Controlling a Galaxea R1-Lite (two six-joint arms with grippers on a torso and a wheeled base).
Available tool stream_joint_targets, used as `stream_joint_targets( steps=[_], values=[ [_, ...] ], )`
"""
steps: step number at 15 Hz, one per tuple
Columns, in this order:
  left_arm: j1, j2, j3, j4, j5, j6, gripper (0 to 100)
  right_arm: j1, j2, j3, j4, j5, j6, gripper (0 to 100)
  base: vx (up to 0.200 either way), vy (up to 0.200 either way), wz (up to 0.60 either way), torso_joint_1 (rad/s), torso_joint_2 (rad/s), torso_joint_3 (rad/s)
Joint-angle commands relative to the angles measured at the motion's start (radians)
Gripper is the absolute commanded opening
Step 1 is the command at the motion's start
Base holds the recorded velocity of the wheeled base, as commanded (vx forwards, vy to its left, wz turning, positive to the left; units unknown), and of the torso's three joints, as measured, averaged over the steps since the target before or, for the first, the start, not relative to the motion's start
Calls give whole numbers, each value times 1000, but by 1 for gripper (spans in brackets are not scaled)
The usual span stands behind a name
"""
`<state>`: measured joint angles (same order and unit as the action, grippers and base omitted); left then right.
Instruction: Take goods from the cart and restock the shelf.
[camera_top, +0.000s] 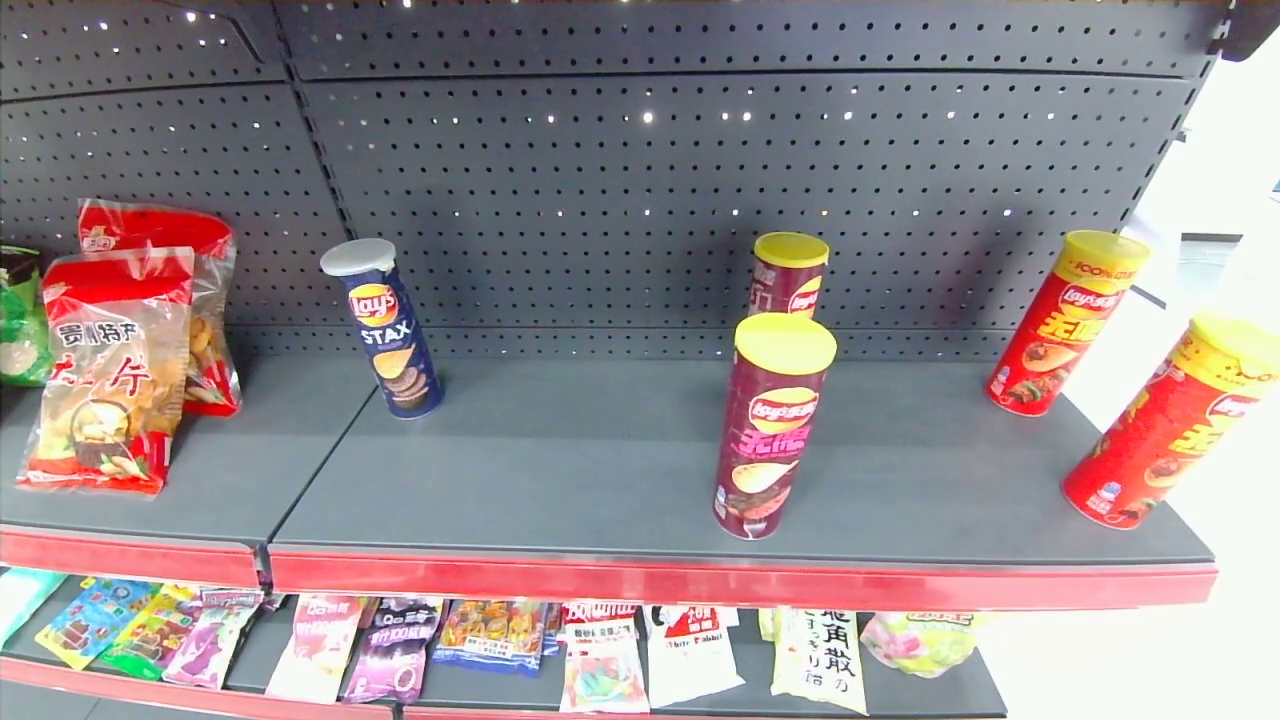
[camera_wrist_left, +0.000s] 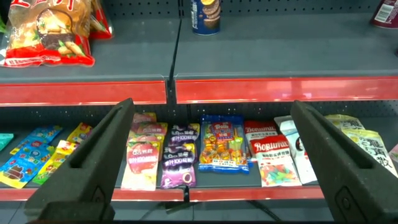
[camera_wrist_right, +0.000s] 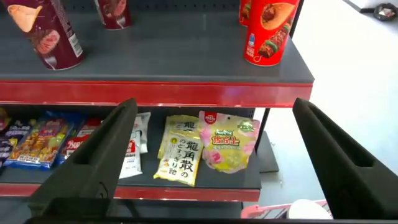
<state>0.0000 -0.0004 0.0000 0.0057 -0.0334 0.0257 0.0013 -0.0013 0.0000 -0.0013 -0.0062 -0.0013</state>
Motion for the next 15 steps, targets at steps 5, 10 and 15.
stream_joint_targets(
  steps=[5,10,15],
  values=[
    [0,0,0,0,0,0,100,0,1,0,1,0,0,100,0,0,-360,3,1,0],
    [0,2,-2,0,-19,13,100,0,1,0,0,0,1,100,0,0,0,0,0,0],
    [-41,674,-603,-3,-105,-181,100,0,1,0,0,0,1,100,0,0,0,0,0,0]
  ],
)
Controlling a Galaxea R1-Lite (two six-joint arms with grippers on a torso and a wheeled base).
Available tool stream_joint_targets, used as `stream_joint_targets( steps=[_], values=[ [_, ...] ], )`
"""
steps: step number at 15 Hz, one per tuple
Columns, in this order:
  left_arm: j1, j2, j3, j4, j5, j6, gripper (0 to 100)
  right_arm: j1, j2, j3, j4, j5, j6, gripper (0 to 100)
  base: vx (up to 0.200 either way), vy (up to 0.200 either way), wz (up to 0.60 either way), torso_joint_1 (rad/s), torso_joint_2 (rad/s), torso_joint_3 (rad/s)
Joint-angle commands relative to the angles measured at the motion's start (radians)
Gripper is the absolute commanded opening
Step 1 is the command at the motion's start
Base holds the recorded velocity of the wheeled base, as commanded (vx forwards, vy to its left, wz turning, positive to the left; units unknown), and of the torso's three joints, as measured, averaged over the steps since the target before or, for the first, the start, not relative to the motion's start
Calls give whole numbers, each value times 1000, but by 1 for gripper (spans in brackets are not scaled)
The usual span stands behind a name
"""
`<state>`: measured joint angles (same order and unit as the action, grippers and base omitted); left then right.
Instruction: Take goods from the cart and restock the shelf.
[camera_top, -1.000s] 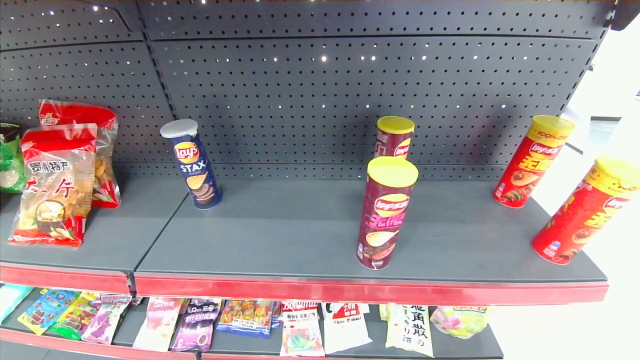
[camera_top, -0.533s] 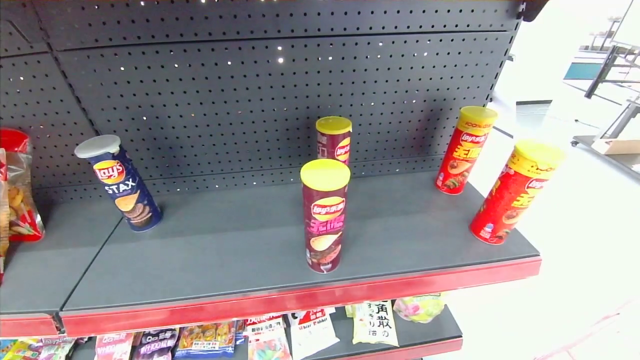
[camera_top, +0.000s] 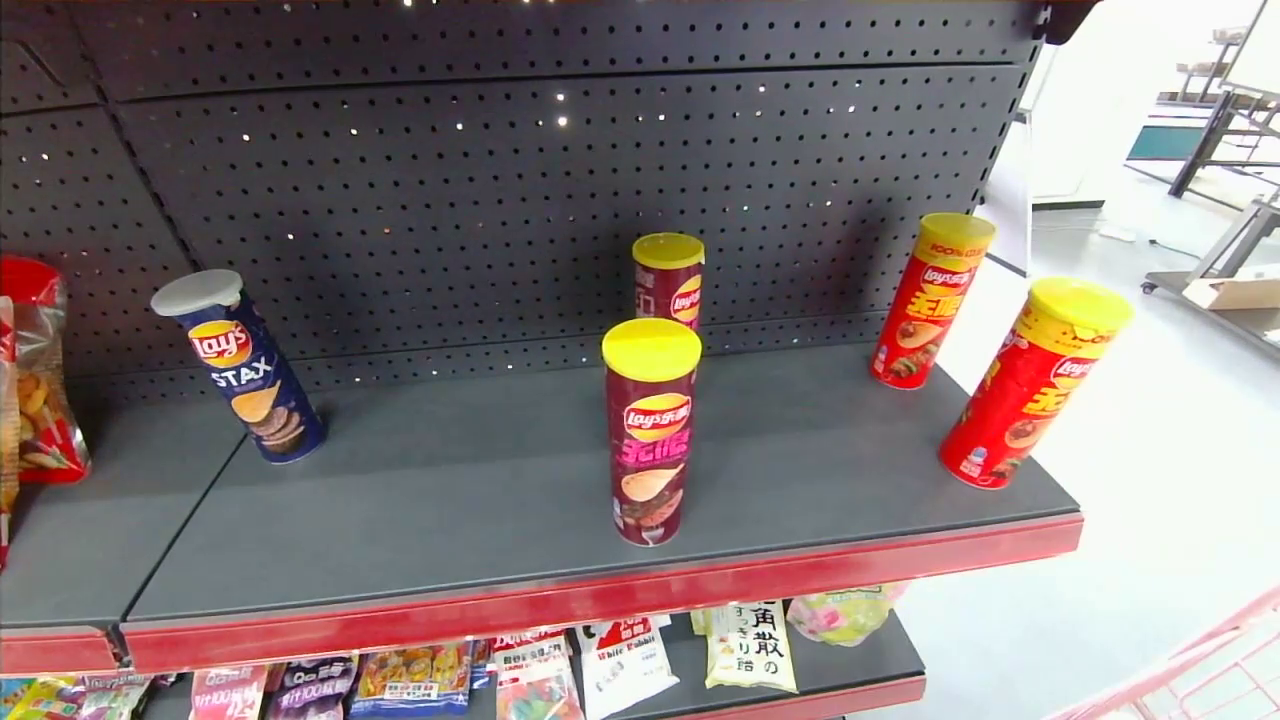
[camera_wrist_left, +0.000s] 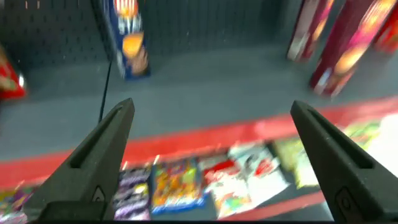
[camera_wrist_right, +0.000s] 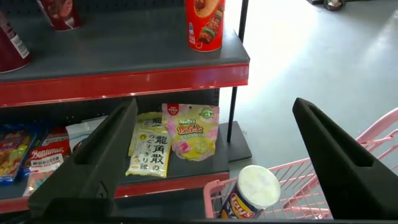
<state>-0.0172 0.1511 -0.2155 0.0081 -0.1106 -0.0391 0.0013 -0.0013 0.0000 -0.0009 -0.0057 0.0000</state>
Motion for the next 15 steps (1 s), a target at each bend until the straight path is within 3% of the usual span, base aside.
stream_joint_targets(
  steps=[1,4,5,6,8,9,10,12,15],
  values=[
    [-30,680,-416,0,-32,-50,100,0,1,0,-1,0,0,100,0,0,0,0,0,0],
    [-96,829,-416,0,-113,-38,100,0,1,0,-1,0,0,100,0,0,0,0,0,0],
    [-150,867,-413,10,-118,-30,100,0,1,0,-1,0,0,100,0,0,0,0,0,0],
    [-165,889,-407,26,-115,-27,100,0,1,0,-1,0,0,100,0,0,0,0,0,0],
    [-185,958,-423,99,-80,18,100,0,1,0,-1,0,0,100,0,0,0,0,0,0],
    [-207,981,-429,101,-73,19,100,0,1,0,-1,0,0,100,0,0,0,0,0,0],
    [-282,1052,-436,101,-34,16,100,0,1,0,-1,0,0,100,0,0,0,0,0,0],
    [-331,1148,-456,96,32,7,100,0,1,0,-1,0,0,100,0,0,0,0,0,0],
    [-374,1311,-515,36,78,-15,100,0,1,0,-1,0,0,100,0,0,0,0,0,0]
  ],
)
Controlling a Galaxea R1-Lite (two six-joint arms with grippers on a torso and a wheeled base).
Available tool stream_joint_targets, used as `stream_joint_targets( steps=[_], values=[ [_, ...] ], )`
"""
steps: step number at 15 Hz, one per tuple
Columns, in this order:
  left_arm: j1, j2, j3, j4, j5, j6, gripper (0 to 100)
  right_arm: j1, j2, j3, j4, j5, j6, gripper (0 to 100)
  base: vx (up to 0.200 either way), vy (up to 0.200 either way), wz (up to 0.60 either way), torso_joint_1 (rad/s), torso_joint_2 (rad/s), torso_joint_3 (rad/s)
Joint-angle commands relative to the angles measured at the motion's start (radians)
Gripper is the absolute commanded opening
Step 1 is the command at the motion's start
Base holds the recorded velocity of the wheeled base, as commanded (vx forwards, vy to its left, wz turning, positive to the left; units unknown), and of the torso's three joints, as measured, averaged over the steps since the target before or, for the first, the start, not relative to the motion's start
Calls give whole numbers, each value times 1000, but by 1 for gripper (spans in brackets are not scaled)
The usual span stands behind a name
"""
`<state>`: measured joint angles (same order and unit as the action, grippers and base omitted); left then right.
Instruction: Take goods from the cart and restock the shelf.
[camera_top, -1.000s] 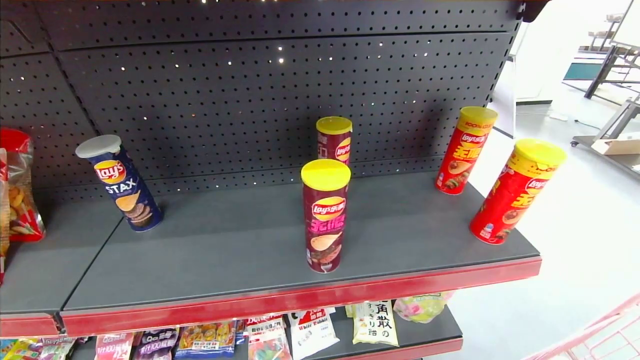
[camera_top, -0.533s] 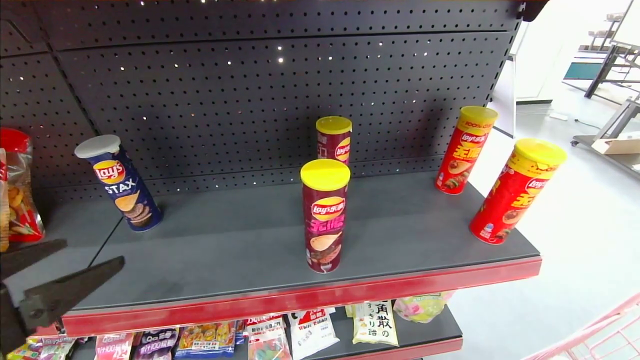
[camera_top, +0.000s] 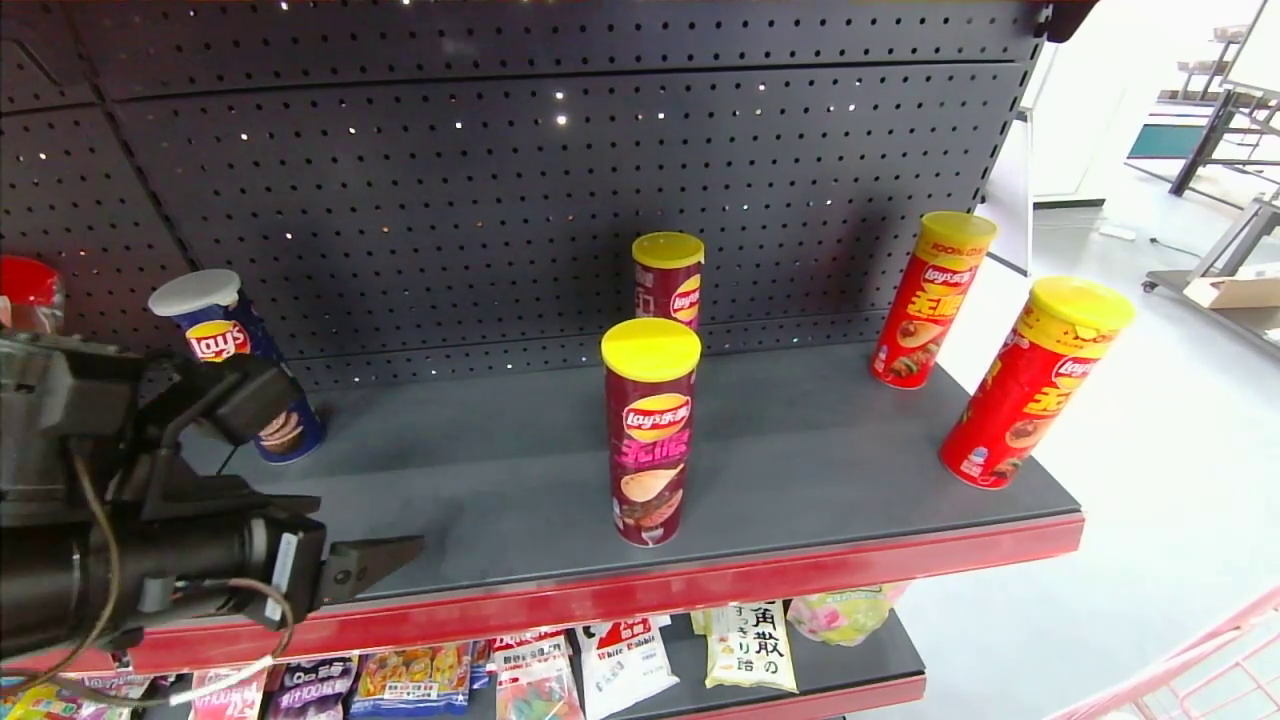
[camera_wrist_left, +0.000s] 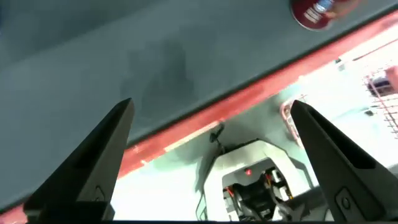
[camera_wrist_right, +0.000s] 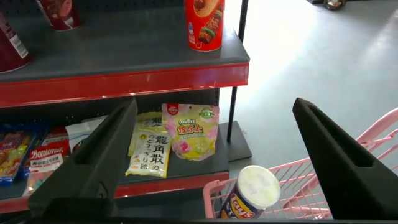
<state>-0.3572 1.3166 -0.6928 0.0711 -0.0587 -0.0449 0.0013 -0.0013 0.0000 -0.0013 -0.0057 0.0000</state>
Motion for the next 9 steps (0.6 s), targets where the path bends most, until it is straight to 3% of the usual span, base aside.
stream_joint_targets(
  steps=[1,4,7,9],
  values=[
    [-57,201,-53,-68,34,-10,100,0,1,0,0,0,0,100,0,0,0,0,0,0],
    [-91,332,-120,-128,50,-21,100,0,1,0,0,0,0,100,0,0,0,0,0,0],
    [-128,429,-157,-203,88,-69,100,0,1,0,0,0,0,100,0,0,0,0,0,0],
    [-146,475,-165,-252,105,-70,100,0,1,0,0,0,0,100,0,0,0,0,0,0]
  ],
)
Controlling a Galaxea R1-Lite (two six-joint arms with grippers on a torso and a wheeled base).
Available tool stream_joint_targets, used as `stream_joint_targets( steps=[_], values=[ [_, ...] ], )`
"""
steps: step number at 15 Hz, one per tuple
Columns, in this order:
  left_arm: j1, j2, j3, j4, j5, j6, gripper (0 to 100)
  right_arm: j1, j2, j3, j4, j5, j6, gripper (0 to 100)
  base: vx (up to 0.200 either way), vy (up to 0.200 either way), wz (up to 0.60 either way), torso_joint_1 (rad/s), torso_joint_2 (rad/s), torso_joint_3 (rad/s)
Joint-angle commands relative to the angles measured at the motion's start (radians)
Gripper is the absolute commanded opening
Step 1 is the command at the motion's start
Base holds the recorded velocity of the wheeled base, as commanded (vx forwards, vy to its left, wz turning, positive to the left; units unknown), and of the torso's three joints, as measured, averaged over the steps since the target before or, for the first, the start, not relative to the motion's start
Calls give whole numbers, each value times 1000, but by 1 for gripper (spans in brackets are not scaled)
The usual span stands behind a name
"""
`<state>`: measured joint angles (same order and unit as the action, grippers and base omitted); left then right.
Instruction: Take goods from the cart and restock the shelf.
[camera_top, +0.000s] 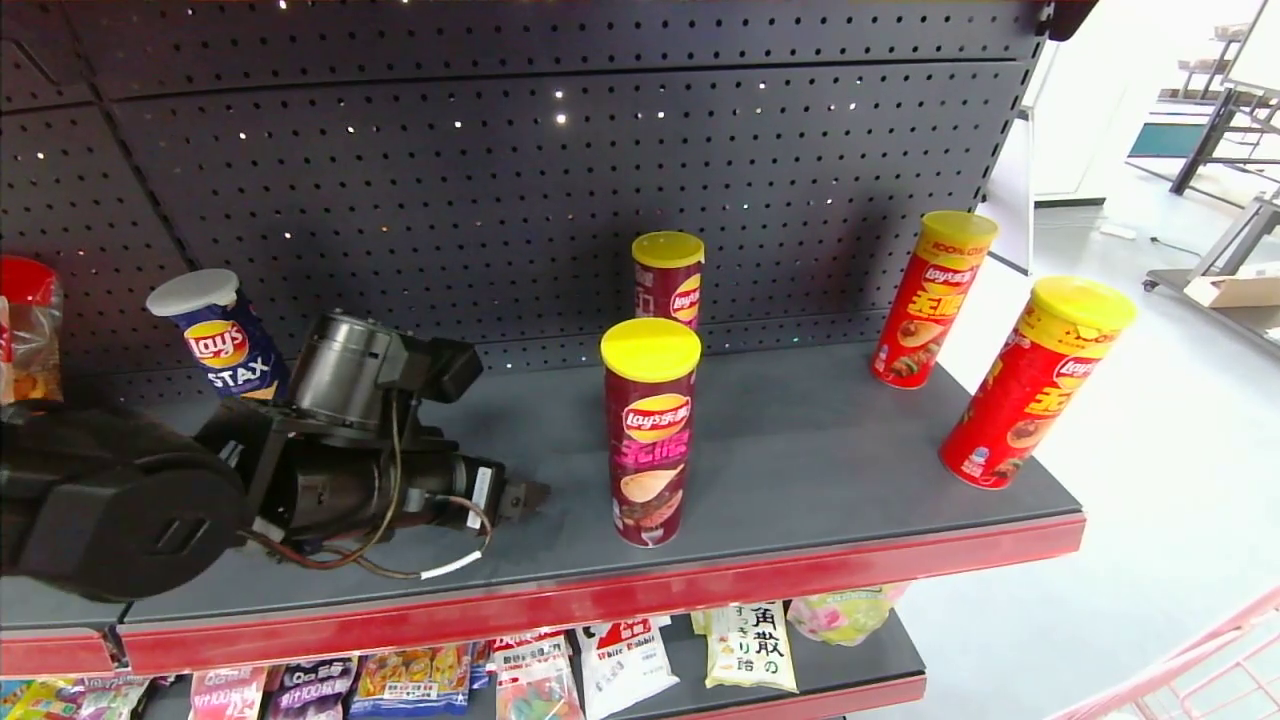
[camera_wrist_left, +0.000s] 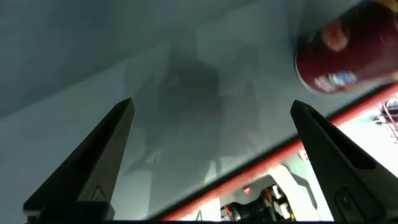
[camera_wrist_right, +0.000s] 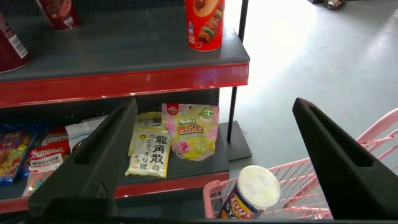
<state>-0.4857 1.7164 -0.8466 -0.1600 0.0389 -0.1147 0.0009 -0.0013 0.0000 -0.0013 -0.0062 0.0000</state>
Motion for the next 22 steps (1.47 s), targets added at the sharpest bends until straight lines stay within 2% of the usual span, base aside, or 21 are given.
stream_joint_targets(
  steps=[1,6,22],
  values=[
    [-22,92,-17,-39,15,0,100,1,1,0,0,0,0,100,0,0,0,0,0,0],
    [-37,169,-43,-127,84,-2,100,1,1,0,0,0,0,100,0,0,0,0,0,0],
    [-106,236,-95,-151,91,-2,100,1,1,0,0,0,0,100,0,0,0,0,0,0]
  ],
)
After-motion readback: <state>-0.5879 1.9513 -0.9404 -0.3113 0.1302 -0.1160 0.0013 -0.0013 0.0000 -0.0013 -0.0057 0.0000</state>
